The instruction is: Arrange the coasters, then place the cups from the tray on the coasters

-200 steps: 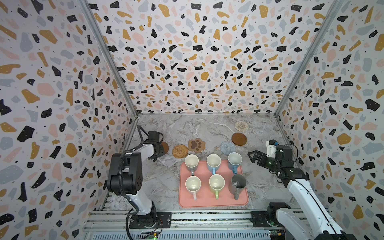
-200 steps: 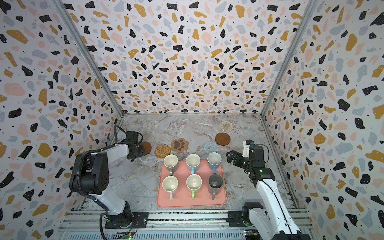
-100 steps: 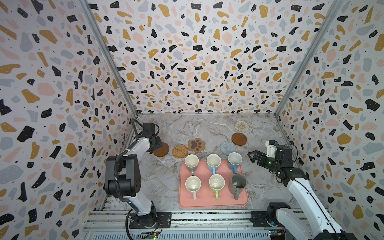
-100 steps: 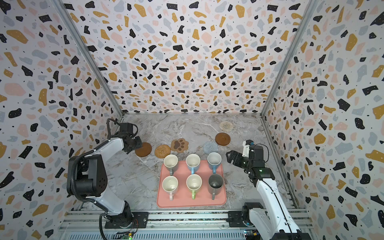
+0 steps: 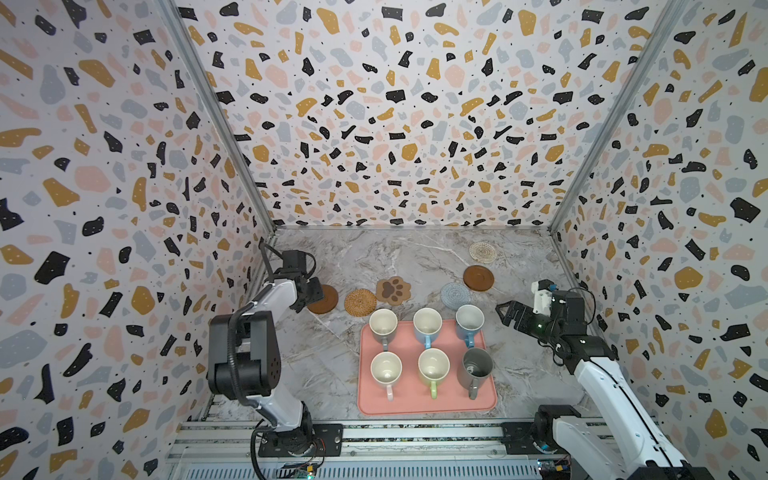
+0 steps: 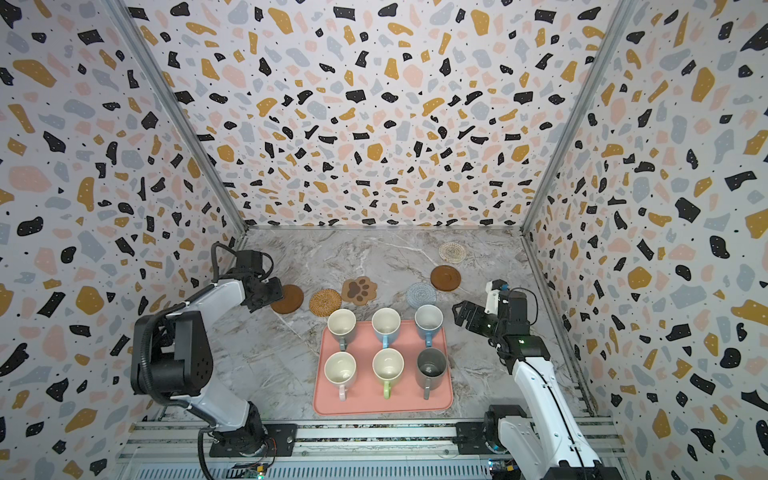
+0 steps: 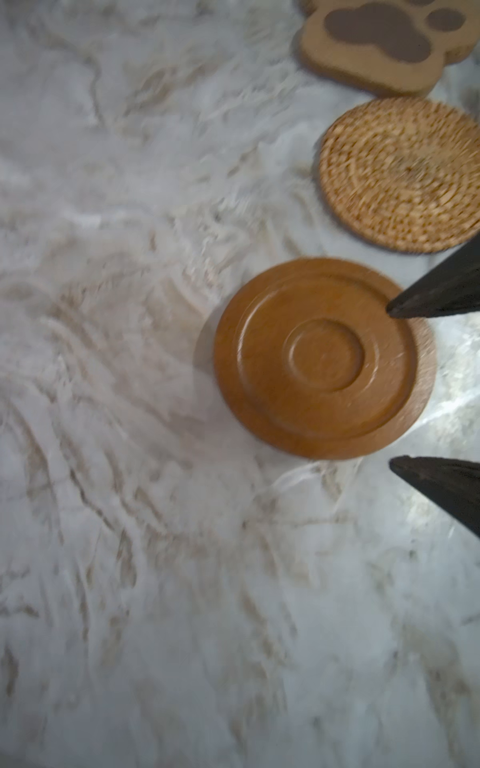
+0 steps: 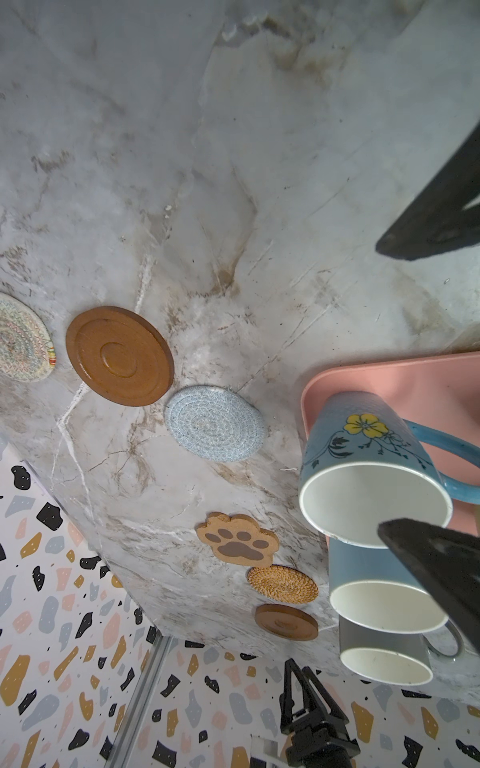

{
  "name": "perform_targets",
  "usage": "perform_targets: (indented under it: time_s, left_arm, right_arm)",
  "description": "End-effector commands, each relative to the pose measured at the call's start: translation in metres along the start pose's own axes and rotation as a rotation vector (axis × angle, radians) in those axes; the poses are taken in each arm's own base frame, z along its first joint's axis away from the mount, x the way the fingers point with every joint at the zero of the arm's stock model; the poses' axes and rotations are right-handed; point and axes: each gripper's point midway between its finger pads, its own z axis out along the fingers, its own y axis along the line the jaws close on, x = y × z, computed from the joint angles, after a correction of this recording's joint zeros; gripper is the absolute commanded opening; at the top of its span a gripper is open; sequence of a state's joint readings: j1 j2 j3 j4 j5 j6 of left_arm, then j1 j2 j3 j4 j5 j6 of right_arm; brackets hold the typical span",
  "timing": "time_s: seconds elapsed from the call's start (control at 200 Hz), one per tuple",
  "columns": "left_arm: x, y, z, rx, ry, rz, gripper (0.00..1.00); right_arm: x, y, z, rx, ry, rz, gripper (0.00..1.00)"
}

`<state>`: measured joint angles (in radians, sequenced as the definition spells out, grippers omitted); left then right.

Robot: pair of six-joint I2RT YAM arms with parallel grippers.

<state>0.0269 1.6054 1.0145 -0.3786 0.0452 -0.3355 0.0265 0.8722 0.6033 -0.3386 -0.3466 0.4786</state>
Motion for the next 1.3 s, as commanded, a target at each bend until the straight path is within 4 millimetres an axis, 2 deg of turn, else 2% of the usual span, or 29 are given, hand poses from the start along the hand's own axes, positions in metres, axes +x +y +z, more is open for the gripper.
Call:
perform_targets:
  time_s: [0.0,0.21,0.531,0.761,1.041,1.291]
  left_arm:
    - [0.020,-0.042,-0.007,0.128,-0.003,0.023,0.58]
    - [0.049,-0.087,-0.014,0.252,-0.024,-0.044,0.64]
    - [0.062,-0.110,-0.014,0.366,-0.048,-0.245,0.70]
    - [0.072,-0.110,0.001,0.364,-0.031,-0.311,0.70]
    - [0.079,-0.121,0.012,0.387,-0.018,-0.330,0.70]
    - [0.086,-0.118,0.024,0.378,-0.013,-0.359,0.68]
  right_arm:
    - [-0.001,0.001,0.000,0.005,0.008,0.005,0.99]
    - [-0.001,0.000,-0.002,0.009,0.005,0.008,0.99]
    - [0.003,-0.001,0.002,0.008,0.021,0.012,0.99]
    - [0.002,-0.001,0.005,0.005,0.026,0.017,0.99]
    - [0.001,-0.001,0.004,0.010,0.024,0.018,0.99]
    - [0.004,-0.002,0.002,0.017,0.027,0.021,0.99]
